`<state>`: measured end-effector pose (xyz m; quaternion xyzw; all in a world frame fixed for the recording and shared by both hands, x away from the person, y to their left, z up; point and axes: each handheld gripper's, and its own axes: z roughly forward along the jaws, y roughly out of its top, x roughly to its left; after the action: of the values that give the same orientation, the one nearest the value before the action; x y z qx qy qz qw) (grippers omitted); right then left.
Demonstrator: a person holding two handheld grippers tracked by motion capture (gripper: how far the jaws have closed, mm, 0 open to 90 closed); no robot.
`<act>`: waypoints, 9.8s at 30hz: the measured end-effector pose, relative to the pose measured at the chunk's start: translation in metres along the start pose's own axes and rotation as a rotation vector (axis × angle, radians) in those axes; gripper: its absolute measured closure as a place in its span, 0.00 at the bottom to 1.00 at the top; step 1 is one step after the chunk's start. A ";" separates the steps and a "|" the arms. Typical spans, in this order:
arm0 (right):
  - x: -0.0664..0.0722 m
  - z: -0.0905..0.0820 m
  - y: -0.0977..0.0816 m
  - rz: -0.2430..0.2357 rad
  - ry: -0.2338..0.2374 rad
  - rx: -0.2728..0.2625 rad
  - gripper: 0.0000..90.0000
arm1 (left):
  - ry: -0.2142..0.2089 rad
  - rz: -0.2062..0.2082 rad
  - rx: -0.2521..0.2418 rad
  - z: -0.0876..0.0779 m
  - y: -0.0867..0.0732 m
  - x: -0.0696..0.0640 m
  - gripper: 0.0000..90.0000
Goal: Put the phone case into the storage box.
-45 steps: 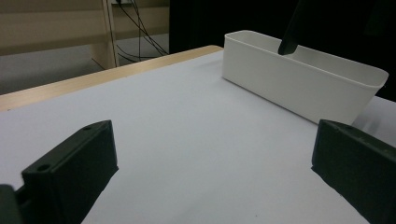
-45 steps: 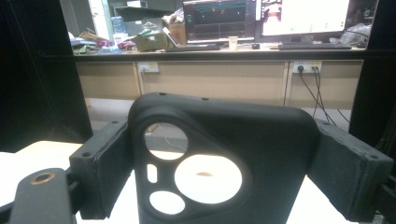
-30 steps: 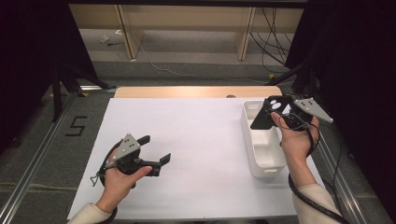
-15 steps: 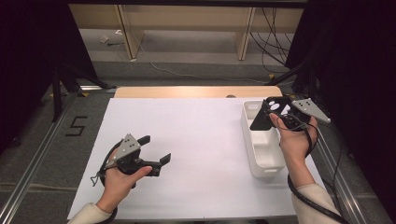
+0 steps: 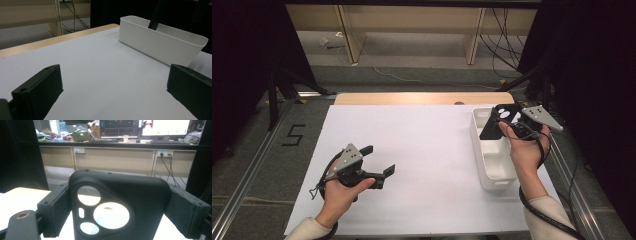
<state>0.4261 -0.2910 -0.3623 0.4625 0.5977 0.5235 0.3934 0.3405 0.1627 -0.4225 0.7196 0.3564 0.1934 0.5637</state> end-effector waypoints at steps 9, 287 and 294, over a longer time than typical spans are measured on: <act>-0.001 0.002 0.002 -0.010 -0.002 -0.003 0.17 | 0.000 0.001 0.001 0.000 0.000 0.001 0.00; -0.016 0.120 -0.028 -0.064 -0.019 0.228 0.16 | -0.002 -0.002 -0.001 0.000 -0.001 0.002 0.00; -0.017 0.124 -0.029 -0.063 -0.021 0.231 0.15 | -0.001 -0.001 -0.001 0.001 -0.001 0.002 0.00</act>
<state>0.5451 -0.2755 -0.4086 0.4912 0.6640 0.4339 0.3600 0.3418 0.1640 -0.4242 0.7193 0.3564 0.1929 0.5643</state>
